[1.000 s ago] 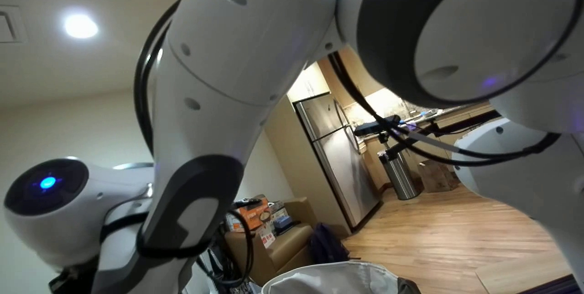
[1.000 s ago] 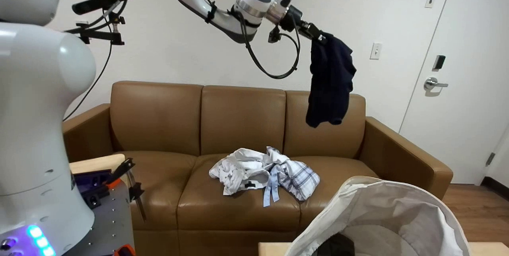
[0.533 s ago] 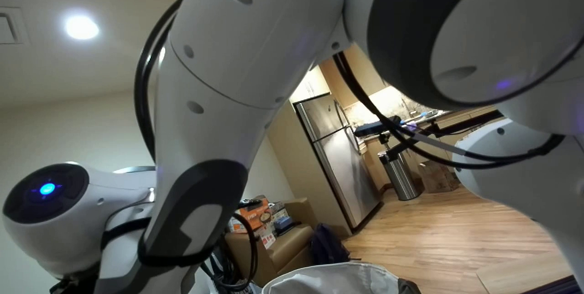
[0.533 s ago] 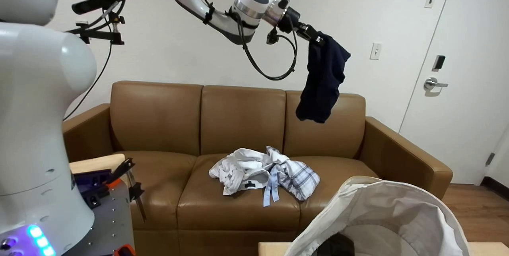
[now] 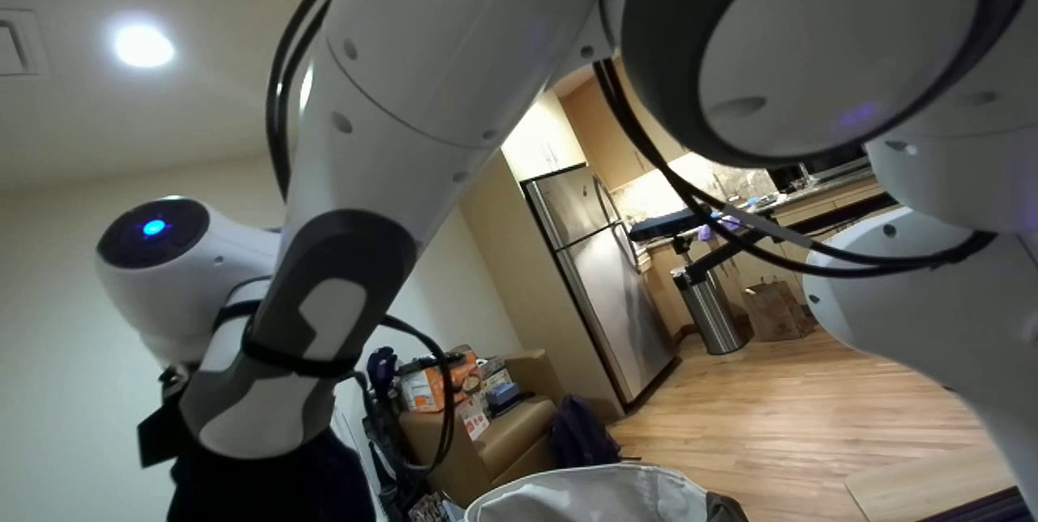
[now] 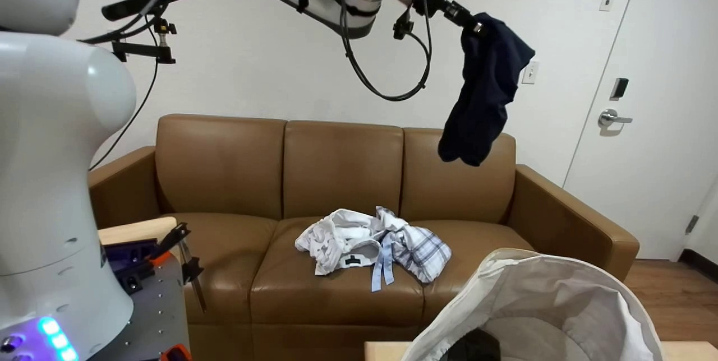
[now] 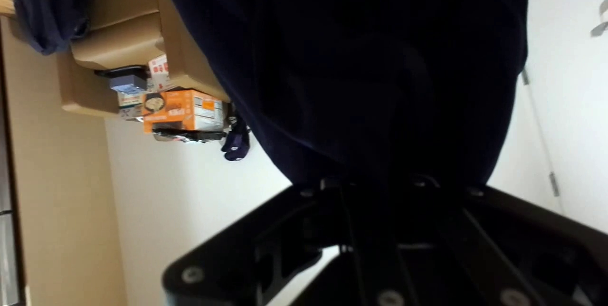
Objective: Put the black cloth in the laundry bag
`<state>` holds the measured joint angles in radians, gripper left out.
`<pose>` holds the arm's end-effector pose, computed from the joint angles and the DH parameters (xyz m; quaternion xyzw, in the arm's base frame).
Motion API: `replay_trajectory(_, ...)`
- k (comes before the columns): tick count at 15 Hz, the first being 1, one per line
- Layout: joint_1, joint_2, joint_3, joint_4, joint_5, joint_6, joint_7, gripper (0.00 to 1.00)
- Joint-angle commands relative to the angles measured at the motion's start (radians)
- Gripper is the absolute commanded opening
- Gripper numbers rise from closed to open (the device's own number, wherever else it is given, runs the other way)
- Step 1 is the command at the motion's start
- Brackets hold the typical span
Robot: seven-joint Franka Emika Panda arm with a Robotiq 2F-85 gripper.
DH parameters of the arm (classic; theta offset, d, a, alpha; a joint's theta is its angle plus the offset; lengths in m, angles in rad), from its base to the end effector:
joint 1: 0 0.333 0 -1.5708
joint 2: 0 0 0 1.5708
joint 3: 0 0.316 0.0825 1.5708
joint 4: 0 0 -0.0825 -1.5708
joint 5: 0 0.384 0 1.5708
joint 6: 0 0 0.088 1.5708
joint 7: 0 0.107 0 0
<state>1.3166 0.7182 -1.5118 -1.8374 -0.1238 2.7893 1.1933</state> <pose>0.6499 0.0701 0.5342 0.7616 -0.3731 0.5159 0.1209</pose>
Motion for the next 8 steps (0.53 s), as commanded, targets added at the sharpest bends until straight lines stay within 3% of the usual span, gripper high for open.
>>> replay_trajectory(1, 0.085, -0.029, -0.125, -0.127, 0.090, 0.022, 0.050, 0.03)
replay_trajectory(8, 0.236, 0.017, -0.270, -0.501, 0.371, 0.102, 0.128, 0.03)
